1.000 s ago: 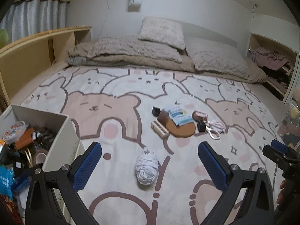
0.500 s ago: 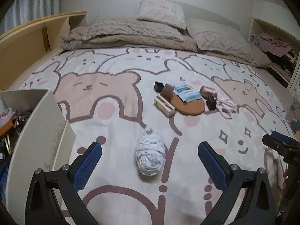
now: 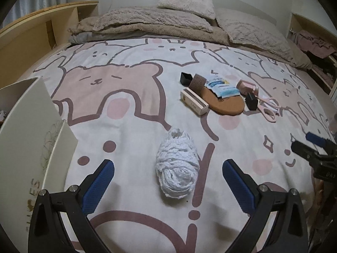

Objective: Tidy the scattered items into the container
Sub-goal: 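Move both tools toward the white cloth ball and pink scissors on the sheet, then grasp the pink scissors with the right tool while the left tool grasps the white cloth ball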

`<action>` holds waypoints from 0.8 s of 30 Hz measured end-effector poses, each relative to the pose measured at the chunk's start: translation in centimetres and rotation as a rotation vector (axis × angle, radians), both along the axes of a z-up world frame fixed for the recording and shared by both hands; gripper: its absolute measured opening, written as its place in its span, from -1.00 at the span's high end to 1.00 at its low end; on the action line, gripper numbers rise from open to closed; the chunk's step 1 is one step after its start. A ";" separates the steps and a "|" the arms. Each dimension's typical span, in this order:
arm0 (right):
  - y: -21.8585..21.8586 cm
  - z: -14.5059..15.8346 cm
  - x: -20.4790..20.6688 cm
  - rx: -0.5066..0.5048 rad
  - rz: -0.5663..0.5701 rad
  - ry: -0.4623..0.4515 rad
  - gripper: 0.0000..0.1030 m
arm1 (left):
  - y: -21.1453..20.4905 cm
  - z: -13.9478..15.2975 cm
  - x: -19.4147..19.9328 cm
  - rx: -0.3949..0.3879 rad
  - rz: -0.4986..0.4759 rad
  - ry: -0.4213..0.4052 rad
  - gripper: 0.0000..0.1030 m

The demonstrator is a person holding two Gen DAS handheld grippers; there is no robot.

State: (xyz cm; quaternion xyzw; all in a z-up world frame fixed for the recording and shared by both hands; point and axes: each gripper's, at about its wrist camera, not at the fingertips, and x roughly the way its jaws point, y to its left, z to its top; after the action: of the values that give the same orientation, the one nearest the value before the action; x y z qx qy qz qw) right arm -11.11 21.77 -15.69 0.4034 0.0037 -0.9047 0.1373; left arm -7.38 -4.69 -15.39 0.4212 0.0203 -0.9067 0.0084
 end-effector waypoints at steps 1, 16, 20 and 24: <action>-0.2 -0.1 -0.5 0.010 0.009 -0.004 -1.00 | 0.1 -0.3 -0.2 -0.002 0.001 -0.005 -1.00; 0.0 -0.6 -6.2 0.086 -0.015 -0.006 -1.00 | 0.5 -3.4 -1.8 -0.001 0.022 -0.086 -1.00; 0.2 -1.2 -7.5 0.084 -0.025 -0.018 -1.00 | 0.7 -4.1 -2.1 -0.007 0.020 -0.103 -1.00; 0.0 -2.3 -8.6 0.092 -0.009 -0.079 -1.00 | 0.7 -4.1 -2.1 -0.005 0.021 -0.105 -1.00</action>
State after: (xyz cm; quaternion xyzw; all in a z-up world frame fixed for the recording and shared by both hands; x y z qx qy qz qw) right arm -19.72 21.75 -18.02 0.4445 0.0380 -0.8876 0.1146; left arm -9.53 -3.96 -19.51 0.4681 0.0219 -0.8832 0.0199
